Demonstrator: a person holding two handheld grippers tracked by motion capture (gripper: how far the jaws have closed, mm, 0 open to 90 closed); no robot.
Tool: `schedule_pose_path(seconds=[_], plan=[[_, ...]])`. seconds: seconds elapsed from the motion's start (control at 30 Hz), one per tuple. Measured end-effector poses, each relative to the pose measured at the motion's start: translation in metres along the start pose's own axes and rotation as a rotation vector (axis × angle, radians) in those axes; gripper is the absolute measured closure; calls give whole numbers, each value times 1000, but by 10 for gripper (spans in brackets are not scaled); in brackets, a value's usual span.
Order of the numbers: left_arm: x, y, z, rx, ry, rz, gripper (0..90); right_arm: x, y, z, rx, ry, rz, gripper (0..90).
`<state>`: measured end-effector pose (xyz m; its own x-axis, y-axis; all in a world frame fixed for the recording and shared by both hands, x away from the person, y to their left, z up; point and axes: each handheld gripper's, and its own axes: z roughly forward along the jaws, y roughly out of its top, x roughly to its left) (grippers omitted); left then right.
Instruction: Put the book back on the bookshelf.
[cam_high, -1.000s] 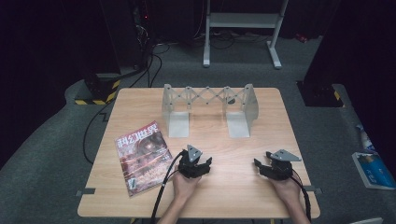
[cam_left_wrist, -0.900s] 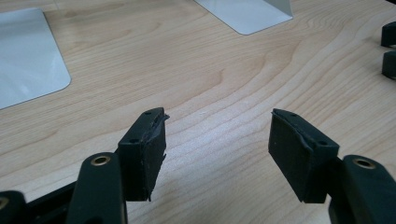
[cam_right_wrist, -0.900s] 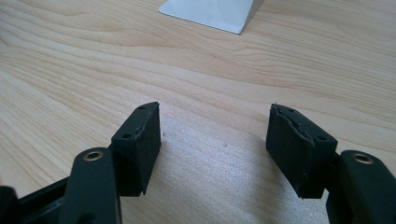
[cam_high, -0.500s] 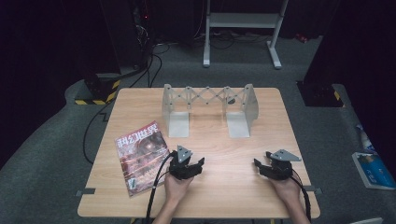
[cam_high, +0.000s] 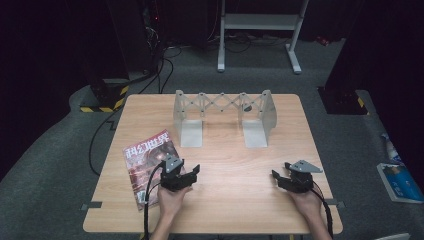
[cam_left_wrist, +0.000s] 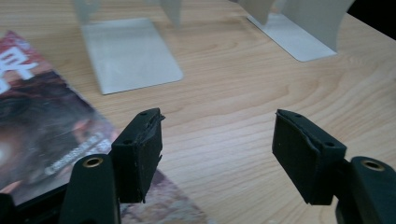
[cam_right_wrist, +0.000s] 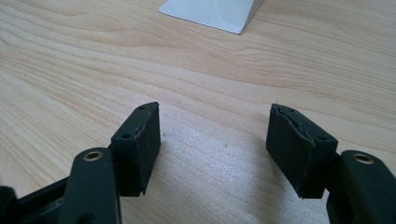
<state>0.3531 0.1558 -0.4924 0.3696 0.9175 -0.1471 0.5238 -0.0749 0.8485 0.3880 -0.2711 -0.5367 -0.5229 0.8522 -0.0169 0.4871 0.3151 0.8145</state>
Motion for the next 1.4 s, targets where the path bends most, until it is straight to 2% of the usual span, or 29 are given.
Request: schedule_pose_path(seconds=[0.13, 0.23, 0.3, 0.4, 0.5, 0.53, 0.67, 0.83, 0.87, 0.97, 1.07, 1.13, 1.17, 1.23, 1.4], plan=[[14, 0, -7, -7, 22, -28, 322, 0, 0, 0, -1, -1, -2, 353], [27, 1, -11, 7, 56, -44, 312, 0, 0, 0, -1, -1, -1, 353], [29, 1, -12, 4, 61, -52, 311, 0, 0, 0, -1, -1, -3, 353], [42, 3, -19, 5, 95, -75, 307, 0, 0, 0, -1, 0, -2, 353], [49, 5, -22, 8, 113, -80, 301, 0, 0, 0, -1, 0, -3, 353], [57, 7, -24, 9, 132, -81, 297, 0, 0, 0, -2, 0, -5, 353], [73, 6, -26, 19, 162, -91, 289, 0, 0, 0, -1, 0, -4, 352], [93, 2, -30, 54, 220, -118, 273, 0, 0, 0, -1, 0, -4, 352], [93, 2, -30, 54, 220, -118, 264, 0, 0, 0, -1, 0, -4, 352], [106, 0, -31, 73, 277, -135, 254, 0, 0, 0, -1, 0, -2, 352], [116, -2, -32, 86, 313, -158, 241, 0, 0, 0, -1, 0, -4, 352], [121, -2, -32, 99, 342, -152, 233, 0, 0, 0, 0, 0, -2, 352], [121, -2, -32, 99, 342, -152, 231, 0, 0, 0, -1, 0, -2, 352], [130, -5, -32, 111, 374, -172, 219, 0, 0, 0, -1, -1, -2, 352], [142, -11, -32, 130, 403, -207, 196, 0, 0, 0, -1, -1, -3, 352]])
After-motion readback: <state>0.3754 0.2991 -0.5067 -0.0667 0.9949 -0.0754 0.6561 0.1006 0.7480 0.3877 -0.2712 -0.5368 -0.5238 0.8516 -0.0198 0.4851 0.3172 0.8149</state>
